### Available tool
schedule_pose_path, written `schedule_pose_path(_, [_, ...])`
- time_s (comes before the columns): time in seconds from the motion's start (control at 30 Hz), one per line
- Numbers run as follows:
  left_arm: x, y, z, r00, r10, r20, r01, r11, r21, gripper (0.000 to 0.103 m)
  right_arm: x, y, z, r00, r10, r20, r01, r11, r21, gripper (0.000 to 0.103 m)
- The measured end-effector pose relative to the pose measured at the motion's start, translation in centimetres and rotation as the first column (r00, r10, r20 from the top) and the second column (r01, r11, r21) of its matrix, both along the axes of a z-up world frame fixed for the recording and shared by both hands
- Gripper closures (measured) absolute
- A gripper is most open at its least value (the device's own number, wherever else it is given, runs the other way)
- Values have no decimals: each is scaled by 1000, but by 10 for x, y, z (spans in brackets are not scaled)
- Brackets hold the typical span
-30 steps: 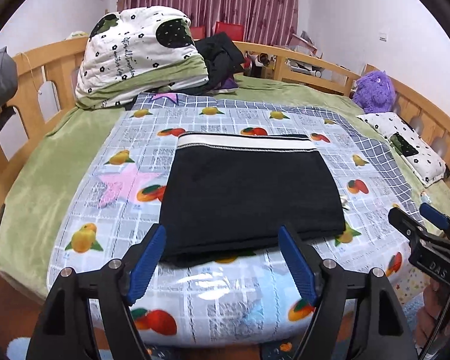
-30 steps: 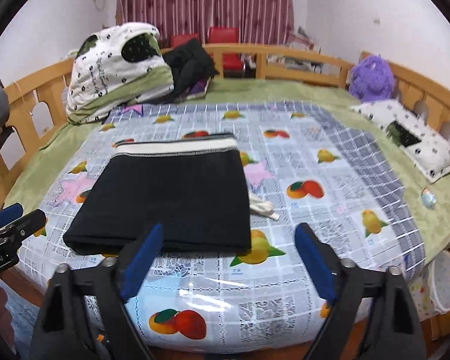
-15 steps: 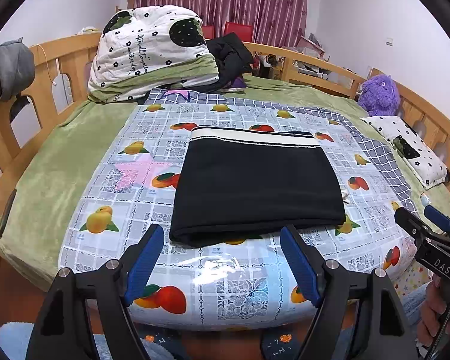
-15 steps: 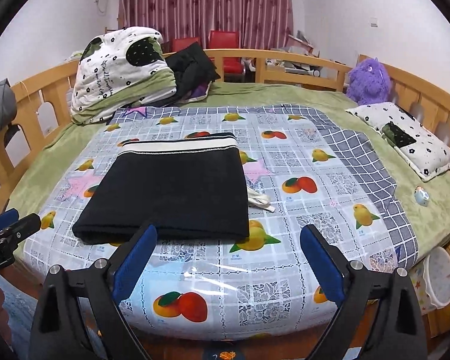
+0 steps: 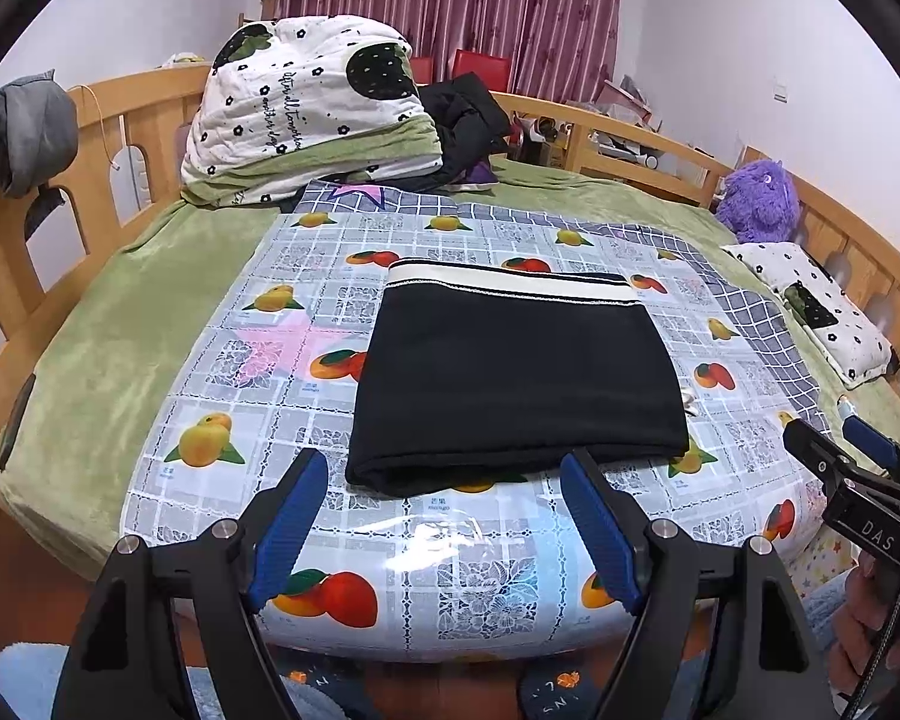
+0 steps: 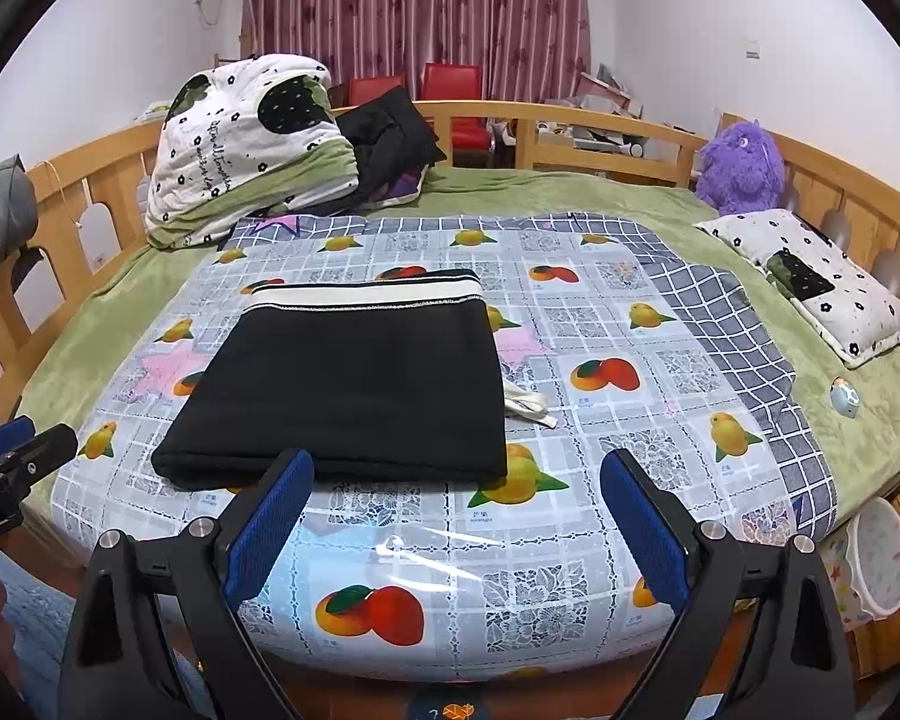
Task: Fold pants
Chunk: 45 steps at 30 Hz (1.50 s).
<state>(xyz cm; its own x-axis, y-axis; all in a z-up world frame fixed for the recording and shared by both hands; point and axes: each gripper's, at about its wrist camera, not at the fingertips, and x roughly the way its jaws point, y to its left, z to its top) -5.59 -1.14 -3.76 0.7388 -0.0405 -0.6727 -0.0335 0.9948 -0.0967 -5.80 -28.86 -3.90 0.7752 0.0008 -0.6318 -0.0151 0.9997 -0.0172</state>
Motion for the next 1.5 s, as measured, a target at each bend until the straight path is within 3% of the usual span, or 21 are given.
schedule_pose_path(1.5, [0, 4, 0, 1000, 1, -2, -1, 1000, 4, 24, -1, 1, -2, 1000, 6, 0, -6, 1000, -2, 8])
